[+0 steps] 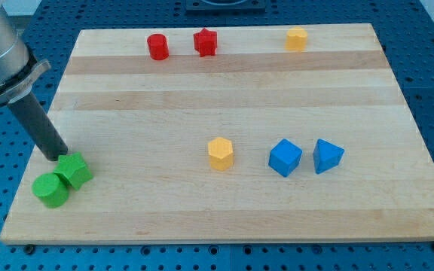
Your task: Move red star right bottom towards red circle
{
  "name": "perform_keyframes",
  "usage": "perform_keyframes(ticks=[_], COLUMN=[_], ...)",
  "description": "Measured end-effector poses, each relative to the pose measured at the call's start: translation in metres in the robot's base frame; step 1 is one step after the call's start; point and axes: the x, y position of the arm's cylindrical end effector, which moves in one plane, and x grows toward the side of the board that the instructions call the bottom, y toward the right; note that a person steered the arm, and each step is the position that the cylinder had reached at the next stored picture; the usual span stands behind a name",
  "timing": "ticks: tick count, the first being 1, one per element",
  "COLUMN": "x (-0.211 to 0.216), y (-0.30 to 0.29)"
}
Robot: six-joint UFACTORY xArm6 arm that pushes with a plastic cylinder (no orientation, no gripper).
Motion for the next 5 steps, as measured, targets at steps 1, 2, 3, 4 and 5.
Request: perform_keyframes(ticks=[1,2,3,4,5], x=[0.000,-0.007,-0.024,-0.058,-0.071], y=[0.000,0.026,0.075,0.145,0.260])
